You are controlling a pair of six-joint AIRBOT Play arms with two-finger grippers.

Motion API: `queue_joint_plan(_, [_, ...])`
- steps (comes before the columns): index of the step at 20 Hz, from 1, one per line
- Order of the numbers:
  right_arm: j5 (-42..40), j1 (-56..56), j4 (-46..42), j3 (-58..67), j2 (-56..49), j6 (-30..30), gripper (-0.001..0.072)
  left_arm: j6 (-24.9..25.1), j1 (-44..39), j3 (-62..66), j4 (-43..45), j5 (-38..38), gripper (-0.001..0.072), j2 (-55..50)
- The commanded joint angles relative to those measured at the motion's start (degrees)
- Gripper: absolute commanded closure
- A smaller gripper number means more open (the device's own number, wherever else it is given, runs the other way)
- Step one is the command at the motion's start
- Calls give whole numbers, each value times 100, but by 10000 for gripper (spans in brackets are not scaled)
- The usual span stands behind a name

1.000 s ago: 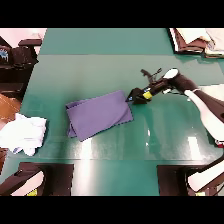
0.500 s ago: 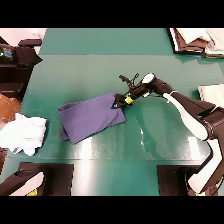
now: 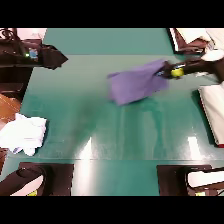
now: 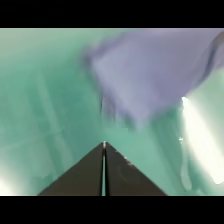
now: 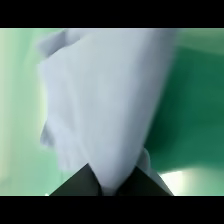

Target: Fold the shirts.

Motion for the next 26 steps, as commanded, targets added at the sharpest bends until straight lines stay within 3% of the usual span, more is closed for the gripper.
queue_joint_plan(1, [-247, -1753, -337, 4, 706, 72, 694, -203, -503, 0, 7, 407, 685, -90])
queue_joint_plan(7, [-232, -3410, -332, 4, 938, 70, 694, -289, -907, 0, 0, 496, 685, -463])
queue_joint_plan(12, [-345, -3436, -302, 157, 914, 70, 694, -286, -907, 0, 4, 527, 685, -487])
queue_joint_plan(17, [501, -3508, -367, 1436, 918, 197, 694, -262, -907, 0, 13, 538, 685, -487])
queue_joint_plan(21, [1480, -3783, -1113, 2048, 946, 568, 694, -208, -907, 0, 42, 466, 684, -487])
queue_joint_plan(26, [1604, -4054, -2033, 1137, 1622, 715, 694, -162, -907, 0, 120, 409, 684, -487])
